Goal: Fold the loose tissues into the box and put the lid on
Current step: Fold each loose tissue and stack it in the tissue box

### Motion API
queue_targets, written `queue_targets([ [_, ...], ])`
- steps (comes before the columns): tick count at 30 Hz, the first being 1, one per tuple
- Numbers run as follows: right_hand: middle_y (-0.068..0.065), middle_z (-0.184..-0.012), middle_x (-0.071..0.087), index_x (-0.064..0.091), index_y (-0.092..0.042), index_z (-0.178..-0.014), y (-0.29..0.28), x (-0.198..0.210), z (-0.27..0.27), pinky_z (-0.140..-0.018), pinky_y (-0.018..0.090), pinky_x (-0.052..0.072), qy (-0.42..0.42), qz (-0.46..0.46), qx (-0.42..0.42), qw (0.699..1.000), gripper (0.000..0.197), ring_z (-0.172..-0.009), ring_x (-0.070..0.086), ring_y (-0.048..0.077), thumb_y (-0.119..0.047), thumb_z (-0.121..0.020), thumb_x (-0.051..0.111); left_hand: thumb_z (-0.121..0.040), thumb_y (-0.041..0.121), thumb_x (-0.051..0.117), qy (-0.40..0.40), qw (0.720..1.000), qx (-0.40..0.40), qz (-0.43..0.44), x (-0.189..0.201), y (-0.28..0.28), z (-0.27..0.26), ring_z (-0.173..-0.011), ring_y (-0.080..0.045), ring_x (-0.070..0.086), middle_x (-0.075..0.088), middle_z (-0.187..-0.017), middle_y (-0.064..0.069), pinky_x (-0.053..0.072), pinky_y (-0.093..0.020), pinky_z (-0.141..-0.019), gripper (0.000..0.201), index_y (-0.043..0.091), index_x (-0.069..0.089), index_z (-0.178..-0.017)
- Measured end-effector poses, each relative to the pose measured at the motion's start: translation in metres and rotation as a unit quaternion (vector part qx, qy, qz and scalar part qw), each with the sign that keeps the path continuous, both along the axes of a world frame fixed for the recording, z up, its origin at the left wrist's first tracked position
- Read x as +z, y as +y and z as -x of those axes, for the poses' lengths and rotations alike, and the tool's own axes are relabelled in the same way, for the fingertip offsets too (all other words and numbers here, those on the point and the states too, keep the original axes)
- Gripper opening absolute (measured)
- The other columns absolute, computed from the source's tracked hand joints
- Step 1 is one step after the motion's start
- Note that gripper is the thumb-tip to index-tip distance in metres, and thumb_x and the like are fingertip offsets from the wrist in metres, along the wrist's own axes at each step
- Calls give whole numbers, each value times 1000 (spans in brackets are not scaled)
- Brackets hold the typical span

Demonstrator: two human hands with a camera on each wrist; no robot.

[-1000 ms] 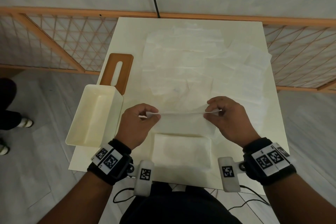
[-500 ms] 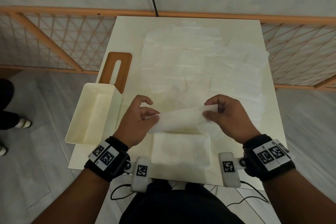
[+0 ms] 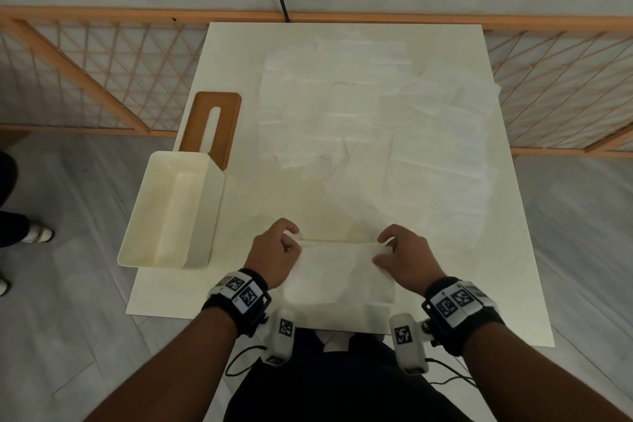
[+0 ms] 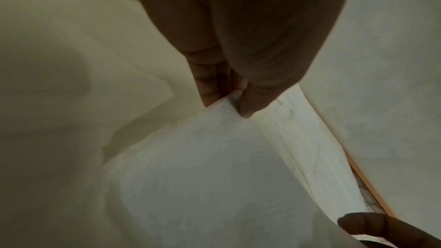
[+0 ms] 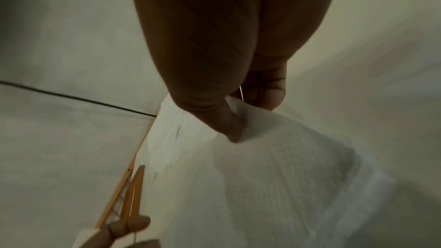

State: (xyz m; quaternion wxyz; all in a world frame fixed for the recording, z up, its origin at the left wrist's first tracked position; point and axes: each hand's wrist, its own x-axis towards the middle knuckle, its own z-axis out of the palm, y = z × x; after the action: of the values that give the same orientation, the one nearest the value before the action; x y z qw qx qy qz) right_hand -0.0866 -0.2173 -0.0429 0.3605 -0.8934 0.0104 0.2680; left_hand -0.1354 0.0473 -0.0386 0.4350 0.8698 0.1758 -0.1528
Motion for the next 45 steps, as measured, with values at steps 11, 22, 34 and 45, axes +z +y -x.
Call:
queue_targets([
  [11,-2,-80,61,57,-23,-89,7,-16,3,-67,30,46,-22,54,3,998,21,-77,58,21,-13,-77,70,-85,10,71,6,999,22,-32,-19,2,-11,-75,-15,64,69,-80,0,45,-16,-63,21,21,59,-99],
  [22,-4,-97,48,61,-18,-101,0,-4,-9,-67,17,38,-98,49,-5,994,29,-77,56,13,-17,-77,77,-83,14,68,-21,995,-40,-93,-11,-30,-90,-88,-18,63,66,-93,3,53,-31,-84,15,19,62,-96],
  [34,-8,-81,58,61,-24,-85,-46,4,-22,-60,7,34,-69,26,-40,996,16,-72,51,1,-20,-82,76,-86,26,73,36,993,20,-110,-30,-100,-202,-116,-30,59,61,-127,-11,51,-38,-96,48,10,52,-126],
  [45,-5,-79,67,69,-18,-84,-61,8,-40,-65,13,43,-30,-52,-151,987,13,-73,60,8,-27,-81,79,-82,9,70,3,980,154,124,36,-92,-202,-91,-20,63,65,-108,-5,54,-33,-76,24,20,63,-103],
])
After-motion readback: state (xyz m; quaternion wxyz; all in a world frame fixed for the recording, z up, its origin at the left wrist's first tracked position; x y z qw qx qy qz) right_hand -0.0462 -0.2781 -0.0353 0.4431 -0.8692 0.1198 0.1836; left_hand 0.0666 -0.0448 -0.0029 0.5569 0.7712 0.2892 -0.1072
